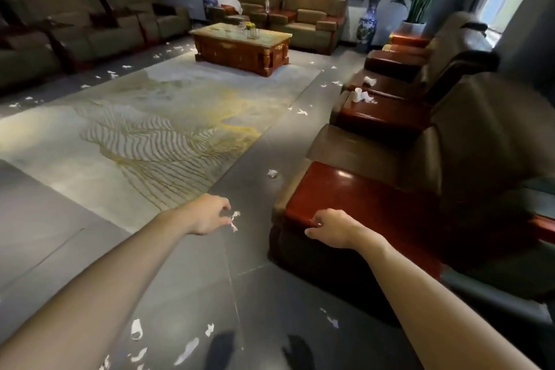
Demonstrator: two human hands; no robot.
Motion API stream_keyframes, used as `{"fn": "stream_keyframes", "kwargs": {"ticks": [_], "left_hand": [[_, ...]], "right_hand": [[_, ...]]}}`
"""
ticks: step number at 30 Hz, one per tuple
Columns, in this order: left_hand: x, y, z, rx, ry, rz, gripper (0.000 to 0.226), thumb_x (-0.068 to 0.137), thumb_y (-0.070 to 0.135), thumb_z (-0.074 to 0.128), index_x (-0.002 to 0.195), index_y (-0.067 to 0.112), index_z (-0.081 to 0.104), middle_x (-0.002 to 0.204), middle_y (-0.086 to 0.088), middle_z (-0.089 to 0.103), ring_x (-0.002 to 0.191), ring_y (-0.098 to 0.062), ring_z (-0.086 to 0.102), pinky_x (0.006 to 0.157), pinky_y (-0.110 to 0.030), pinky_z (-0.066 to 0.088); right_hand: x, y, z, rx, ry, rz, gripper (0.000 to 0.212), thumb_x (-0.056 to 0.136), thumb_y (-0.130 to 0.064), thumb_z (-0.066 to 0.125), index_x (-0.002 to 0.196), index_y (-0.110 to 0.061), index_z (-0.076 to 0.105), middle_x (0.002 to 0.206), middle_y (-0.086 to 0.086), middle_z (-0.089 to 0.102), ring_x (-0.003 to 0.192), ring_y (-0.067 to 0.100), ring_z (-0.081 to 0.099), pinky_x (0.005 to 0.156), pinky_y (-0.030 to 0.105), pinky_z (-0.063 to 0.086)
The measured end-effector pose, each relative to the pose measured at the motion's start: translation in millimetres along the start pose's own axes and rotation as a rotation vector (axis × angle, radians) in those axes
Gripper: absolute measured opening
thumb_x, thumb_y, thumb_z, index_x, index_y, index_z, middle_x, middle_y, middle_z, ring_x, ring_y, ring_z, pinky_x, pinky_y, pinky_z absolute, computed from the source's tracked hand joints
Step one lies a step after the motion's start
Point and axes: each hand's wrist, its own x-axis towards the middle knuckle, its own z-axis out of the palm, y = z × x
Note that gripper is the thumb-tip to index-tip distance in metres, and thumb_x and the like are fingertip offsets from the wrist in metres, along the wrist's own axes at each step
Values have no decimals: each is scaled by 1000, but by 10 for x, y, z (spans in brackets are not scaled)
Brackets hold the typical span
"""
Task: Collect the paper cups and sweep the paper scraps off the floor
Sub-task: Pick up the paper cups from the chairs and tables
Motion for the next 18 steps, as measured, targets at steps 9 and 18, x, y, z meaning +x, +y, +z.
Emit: {"fn": "stream_keyframes", "kwargs": {"ticks": [9, 18], "left_hand": [[1832, -1091, -503, 72, -61, -3, 45, 96, 34, 49, 136, 12, 46, 133, -9, 54, 123, -24, 49, 99, -29, 38], [4326, -1718, -2032, 80, 12, 97, 42, 96, 29, 50, 133, 8, 48, 132, -9, 57, 123, -22, 51, 95, -24, 36]], "right_hand": [[2196, -420, -417, -11, -16, 12, 35, 90, -37, 56, 110, -9, 66, 113, 7, 66, 107, 25, 60, 81, 28, 45], [4568, -698, -1607, 97, 60, 88, 39, 92, -39, 57, 112, -7, 64, 117, 9, 63, 109, 27, 57, 85, 29, 44]]}}
